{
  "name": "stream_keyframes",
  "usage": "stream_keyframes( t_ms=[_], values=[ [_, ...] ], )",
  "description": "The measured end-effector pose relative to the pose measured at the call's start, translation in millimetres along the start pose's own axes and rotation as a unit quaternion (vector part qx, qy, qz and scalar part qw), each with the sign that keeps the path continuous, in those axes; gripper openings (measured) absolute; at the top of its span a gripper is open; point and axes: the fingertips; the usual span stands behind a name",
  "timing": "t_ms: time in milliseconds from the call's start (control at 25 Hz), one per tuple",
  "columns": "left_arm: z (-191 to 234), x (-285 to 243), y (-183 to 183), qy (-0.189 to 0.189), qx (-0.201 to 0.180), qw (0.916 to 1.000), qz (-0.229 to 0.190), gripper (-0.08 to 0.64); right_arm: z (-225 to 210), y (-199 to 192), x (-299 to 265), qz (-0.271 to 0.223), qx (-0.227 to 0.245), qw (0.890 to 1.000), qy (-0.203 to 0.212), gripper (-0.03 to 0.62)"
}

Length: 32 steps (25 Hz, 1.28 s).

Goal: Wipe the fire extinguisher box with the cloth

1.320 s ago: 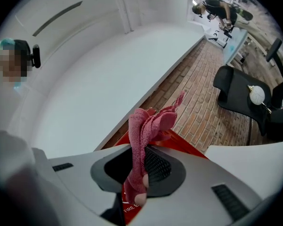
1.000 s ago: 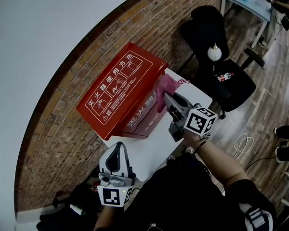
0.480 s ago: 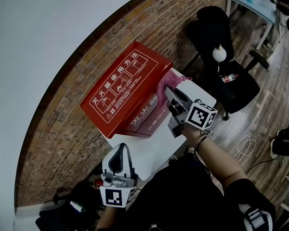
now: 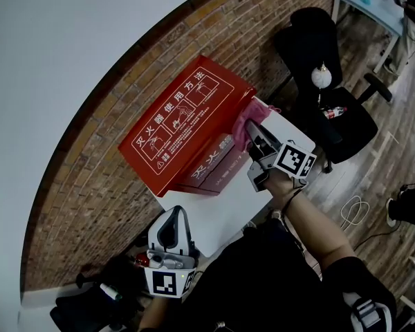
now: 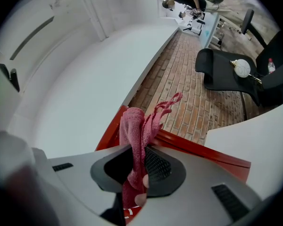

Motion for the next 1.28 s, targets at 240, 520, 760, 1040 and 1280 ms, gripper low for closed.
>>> stream_keyframes(
  t_ms=[240, 520, 760, 1040, 1280],
  values=[
    [0, -3, -3, -0.001, 0.002, 1.0000, 0.002, 0.034, -16, -5, 2, 0.008, -0.002, 1.000, -0.020, 0.074],
    [1, -7, -6, -0.003, 0.003, 1.0000, 0.004, 0.034, -30, -10, 3, 0.014, -0.001, 0.999, -0.036, 0.074],
    [2, -10, -9, -0.005, 0.004, 1.0000, 0.006, 0.034, -42, -14, 4, 0.019, 0.002, 0.999, -0.048, 0.074],
    [4, -13, -10, -0.009, 0.004, 0.9999, 0.007, 0.034, -55, -20, 6, 0.027, 0.008, 0.998, -0.063, 0.074],
    [5, -15, -11, -0.010, 0.004, 0.9999, 0.009, 0.034, -69, -25, 8, 0.033, 0.015, 0.996, -0.078, 0.074]
  ],
)
Point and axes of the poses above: the fingertips, and each gripper's own axes: x backward along the fingers, z to its left, y out of its top, and after that the axes turned 14 degrees about -z, right-handed
